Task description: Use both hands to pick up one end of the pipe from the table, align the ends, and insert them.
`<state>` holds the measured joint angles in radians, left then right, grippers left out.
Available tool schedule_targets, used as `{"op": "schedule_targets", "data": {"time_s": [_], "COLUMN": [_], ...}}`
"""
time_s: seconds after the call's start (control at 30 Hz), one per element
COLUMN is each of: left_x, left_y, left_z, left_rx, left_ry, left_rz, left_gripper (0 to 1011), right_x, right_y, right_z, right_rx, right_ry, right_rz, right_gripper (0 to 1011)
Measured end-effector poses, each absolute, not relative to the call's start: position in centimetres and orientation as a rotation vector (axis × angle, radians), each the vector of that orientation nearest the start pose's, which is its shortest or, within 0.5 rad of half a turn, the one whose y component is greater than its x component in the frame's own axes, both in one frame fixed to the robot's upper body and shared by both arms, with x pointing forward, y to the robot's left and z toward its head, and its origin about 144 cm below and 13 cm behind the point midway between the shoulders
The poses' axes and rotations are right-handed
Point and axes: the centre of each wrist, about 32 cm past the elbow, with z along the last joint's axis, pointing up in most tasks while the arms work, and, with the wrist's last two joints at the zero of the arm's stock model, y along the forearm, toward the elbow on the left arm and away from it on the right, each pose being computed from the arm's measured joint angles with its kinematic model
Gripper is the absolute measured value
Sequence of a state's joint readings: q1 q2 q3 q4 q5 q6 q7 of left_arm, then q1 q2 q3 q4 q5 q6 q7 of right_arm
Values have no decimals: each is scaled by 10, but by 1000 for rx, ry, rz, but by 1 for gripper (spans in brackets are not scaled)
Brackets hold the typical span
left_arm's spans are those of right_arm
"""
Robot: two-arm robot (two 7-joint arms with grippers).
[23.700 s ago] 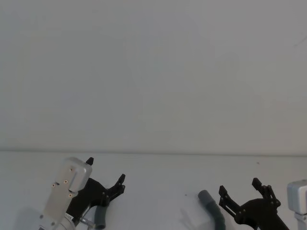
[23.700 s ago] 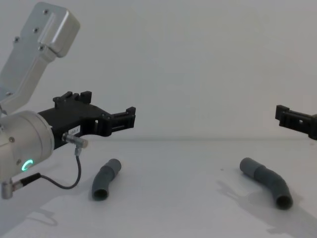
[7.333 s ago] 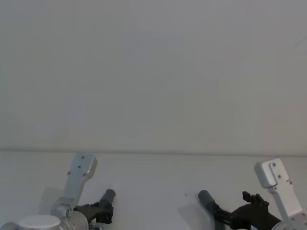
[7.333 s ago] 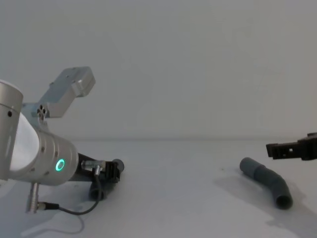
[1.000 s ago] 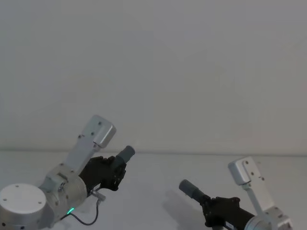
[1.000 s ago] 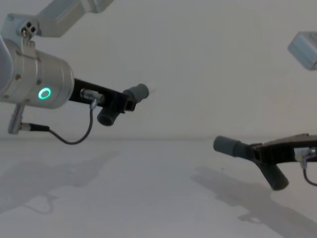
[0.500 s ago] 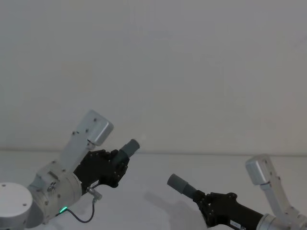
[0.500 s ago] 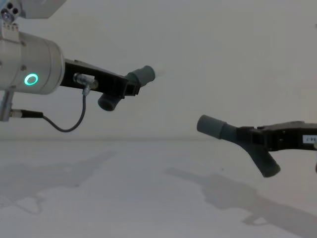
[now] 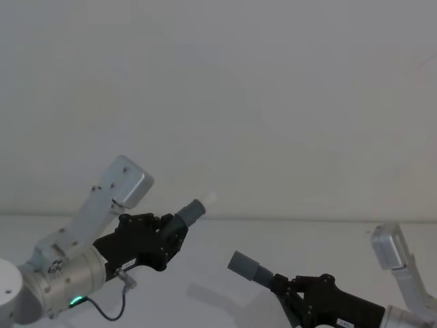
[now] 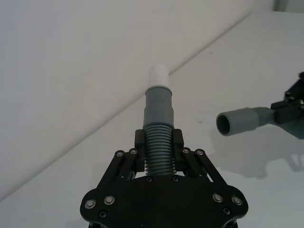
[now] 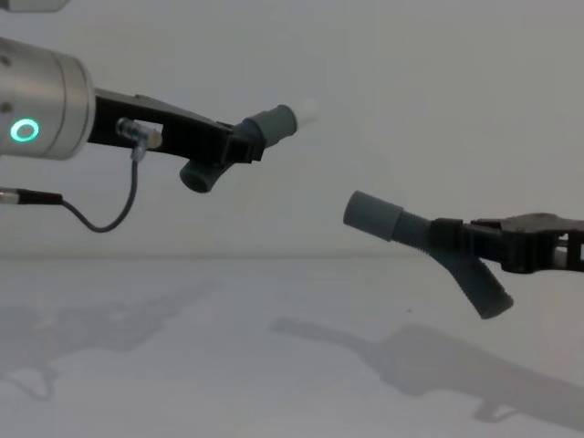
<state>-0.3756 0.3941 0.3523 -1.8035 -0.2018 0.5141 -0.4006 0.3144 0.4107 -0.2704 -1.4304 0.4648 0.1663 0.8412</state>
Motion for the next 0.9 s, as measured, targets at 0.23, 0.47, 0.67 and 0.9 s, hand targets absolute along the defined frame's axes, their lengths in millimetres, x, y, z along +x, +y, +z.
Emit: {"op": "schedule_targets", "data": {"time_s": [0.23, 0.47, 0.67, 0.9], "left_x": [505, 503, 499, 494], "left_y": [223, 234, 243, 249], "left_z": [1319, 1324, 1328, 1332], "left_rx": [274, 281, 294, 304], "left_ry": [-153, -142, -127, -121], "left_rz": [790, 728, 689, 651], "left_gripper": [294, 294, 294, 294], "right_x": [548, 555, 559, 559], "right_y": [-297, -304, -310, -316], "right_z": [1194, 1186, 1180, 1177], "right_rx": [-6, 6, 3, -6], "right_ry": [31, -22, -57, -91], "right_rz": [-455, -400, -374, -360], "right_gripper": [24, 23, 23, 23]}}
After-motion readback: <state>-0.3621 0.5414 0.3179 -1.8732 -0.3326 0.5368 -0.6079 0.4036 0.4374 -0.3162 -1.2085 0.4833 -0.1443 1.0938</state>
